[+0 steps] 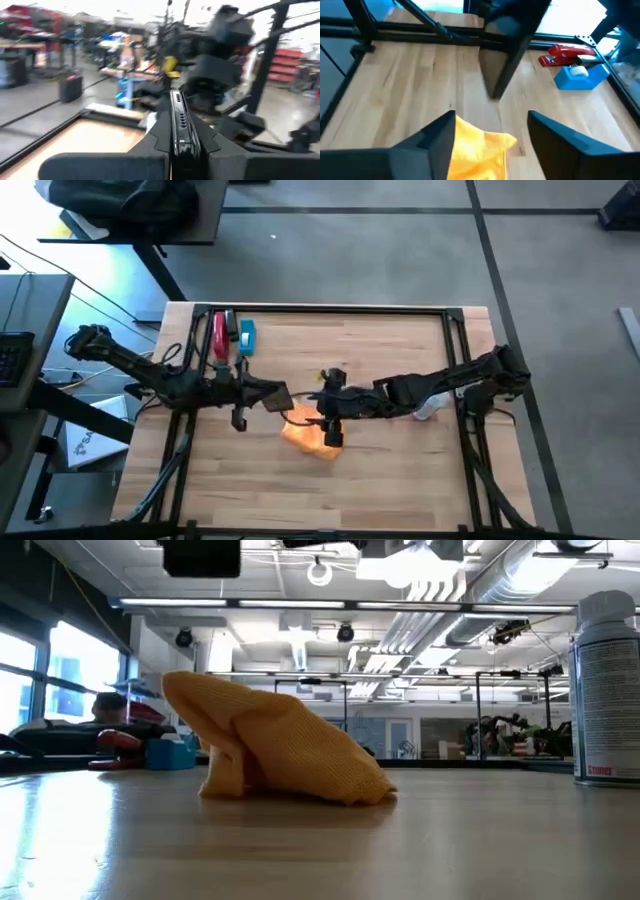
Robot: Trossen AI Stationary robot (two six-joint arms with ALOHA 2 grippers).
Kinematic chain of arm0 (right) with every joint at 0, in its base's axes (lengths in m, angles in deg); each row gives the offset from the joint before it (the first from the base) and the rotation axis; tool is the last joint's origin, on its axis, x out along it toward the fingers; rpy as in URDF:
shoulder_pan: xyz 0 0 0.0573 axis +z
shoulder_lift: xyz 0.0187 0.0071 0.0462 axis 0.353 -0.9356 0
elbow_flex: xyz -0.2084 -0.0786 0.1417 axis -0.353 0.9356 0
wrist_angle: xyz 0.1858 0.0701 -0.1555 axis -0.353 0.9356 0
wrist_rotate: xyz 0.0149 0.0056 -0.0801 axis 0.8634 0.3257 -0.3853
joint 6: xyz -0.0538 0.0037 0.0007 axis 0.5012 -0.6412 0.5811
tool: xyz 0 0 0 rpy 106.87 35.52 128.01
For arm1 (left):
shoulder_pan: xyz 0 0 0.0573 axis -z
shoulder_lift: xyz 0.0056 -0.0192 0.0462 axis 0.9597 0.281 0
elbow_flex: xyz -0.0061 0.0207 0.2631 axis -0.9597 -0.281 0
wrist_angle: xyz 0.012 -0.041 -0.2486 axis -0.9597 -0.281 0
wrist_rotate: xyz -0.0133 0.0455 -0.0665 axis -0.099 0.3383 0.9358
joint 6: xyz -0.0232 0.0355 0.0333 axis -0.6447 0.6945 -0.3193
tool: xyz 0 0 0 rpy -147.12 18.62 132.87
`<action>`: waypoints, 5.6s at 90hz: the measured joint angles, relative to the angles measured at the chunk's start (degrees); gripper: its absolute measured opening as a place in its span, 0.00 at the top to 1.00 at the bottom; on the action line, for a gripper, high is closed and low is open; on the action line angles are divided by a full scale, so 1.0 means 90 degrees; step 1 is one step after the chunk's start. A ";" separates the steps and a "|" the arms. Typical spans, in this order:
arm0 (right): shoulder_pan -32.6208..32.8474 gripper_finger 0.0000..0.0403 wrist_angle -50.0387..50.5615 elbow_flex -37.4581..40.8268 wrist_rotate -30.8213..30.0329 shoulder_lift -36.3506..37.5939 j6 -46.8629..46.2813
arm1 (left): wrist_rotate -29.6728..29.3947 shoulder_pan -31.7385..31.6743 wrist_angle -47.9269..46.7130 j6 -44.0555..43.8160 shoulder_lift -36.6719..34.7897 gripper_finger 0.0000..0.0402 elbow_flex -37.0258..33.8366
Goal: Apply microfiber cloth
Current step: Wipe the front and back of the black cellphone using the yellow microfiber cloth
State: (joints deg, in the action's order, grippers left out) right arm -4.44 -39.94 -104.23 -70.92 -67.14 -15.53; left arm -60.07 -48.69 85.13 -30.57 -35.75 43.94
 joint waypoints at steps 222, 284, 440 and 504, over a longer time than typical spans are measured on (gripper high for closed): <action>-0.0361 1.00 -0.0796 -0.2057 -0.1865 -0.1455 0.5507 | 0.1760 -0.1559 0.4511 -0.3145 0.1320 0.98 -0.1986; -0.0099 1.00 -0.1555 -0.2040 -0.2021 -0.1836 0.6272 | 0.1470 -0.1376 0.5331 -0.3060 0.1401 0.98 -0.1926; 0.0477 1.00 -0.1540 -0.2055 -0.2781 -0.1761 0.7218 | 0.0973 -0.1173 0.7327 -0.3209 0.1657 0.98 -0.1933; -0.0095 1.00 -0.4054 -0.2045 -0.3492 -0.1715 0.9922 | 0.0564 -0.0702 0.7741 -0.2590 0.1951 0.98 -0.1933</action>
State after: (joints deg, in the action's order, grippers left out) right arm -5.29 -76.43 -122.63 -102.34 -82.57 73.77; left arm -54.99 -55.00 154.80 -53.88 -18.19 26.54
